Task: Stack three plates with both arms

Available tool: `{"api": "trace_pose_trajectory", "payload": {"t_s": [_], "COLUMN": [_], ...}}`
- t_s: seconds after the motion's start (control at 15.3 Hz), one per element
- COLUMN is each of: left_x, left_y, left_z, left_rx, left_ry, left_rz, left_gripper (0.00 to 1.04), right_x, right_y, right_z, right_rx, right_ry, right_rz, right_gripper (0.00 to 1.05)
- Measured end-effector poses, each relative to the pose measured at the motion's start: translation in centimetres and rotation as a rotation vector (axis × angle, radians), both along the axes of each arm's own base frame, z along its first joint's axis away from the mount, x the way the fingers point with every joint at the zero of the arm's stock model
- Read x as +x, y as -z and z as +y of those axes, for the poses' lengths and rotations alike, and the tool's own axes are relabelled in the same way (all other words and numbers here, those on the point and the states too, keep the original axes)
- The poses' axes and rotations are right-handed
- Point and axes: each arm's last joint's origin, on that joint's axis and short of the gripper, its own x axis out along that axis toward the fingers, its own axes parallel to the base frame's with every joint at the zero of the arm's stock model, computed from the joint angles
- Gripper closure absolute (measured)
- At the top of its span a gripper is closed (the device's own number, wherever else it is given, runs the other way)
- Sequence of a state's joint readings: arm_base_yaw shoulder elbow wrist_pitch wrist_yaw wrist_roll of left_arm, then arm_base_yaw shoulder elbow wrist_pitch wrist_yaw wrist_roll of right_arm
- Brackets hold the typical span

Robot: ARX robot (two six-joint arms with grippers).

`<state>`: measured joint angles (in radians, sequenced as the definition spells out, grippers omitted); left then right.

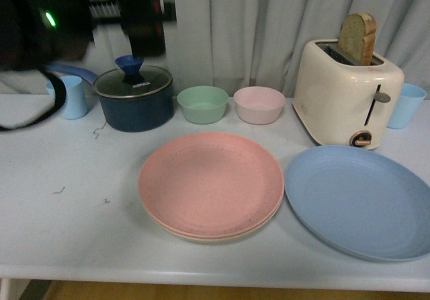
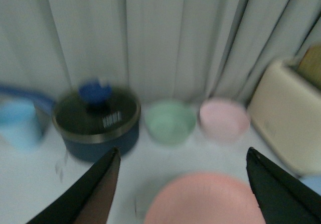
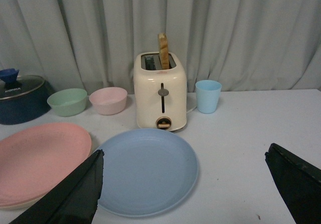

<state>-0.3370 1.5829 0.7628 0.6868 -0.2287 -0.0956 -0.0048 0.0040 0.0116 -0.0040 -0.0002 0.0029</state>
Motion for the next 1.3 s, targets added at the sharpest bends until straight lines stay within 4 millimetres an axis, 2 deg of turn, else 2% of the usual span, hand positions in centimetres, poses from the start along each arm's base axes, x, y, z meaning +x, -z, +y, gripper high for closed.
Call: {"api": "trace_pose_trajectory", "payload": {"t_s": [0.07, 0.13, 0.26, 0.33, 0.46, 0.52, 0.65, 0.85, 0.98, 1.17, 1.3], "left_x": [-1.8, -2.9, -5.1, -6.1, -8.1, -10.0, -11.7, -13.7, -15.0, -16.3, -17.1], "left_y": [-1.2, -0.7, 2.6, 3.6, 2.9, 3.1, 4.3, 4.2, 5.9, 5.1, 5.4], "left_z": [1.0, 2.5, 4.9, 5.5, 6.4, 7.3, 8.3, 8.9, 10.0, 10.3, 10.3], "left_rx": [-0.011, -0.003, 0.044, 0.056, 0.042, 0.042, 0.050, 0.043, 0.047, 0.044, 0.045], "left_ry": [-0.044, -0.080, -0.127, -0.124, -0.106, -0.099, -0.111, -0.098, -0.101, -0.105, -0.104], "left_rz": [-0.148, -0.187, -0.104, -0.073, -0.126, -0.139, -0.099, -0.130, -0.086, -0.132, -0.111], "left_gripper": [0.40, 0.49, 0.67, 0.76, 0.96, 1.03, 1.03, 1.03, 1.03, 1.03, 1.03], "right_x": [0.0, 0.0, 0.0, 0.0, 0.0, 0.0, 0.0, 0.0, 0.0, 0.0, 0.0], "right_y": [0.0, 0.0, 0.0, 0.0, 0.0, 0.0, 0.0, 0.0, 0.0, 0.0, 0.0], "right_z": [0.0, 0.0, 0.0, 0.0, 0.0, 0.0, 0.0, 0.0, 0.0, 0.0, 0.0], "right_rx": [0.000, 0.000, 0.000, 0.000, 0.000, 0.000, 0.000, 0.000, 0.000, 0.000, 0.000], "right_ry": [0.000, 0.001, 0.000, 0.000, 0.000, 0.000, 0.000, 0.000, 0.000, 0.000, 0.000], "right_rz": [-0.001, 0.000, 0.000, 0.000, 0.000, 0.000, 0.000, 0.000, -0.001, -0.001, 0.000], "right_gripper": [0.06, 0.06, 0.06, 0.06, 0.06, 0.06, 0.06, 0.06, 0.06, 0.06, 0.06]}}
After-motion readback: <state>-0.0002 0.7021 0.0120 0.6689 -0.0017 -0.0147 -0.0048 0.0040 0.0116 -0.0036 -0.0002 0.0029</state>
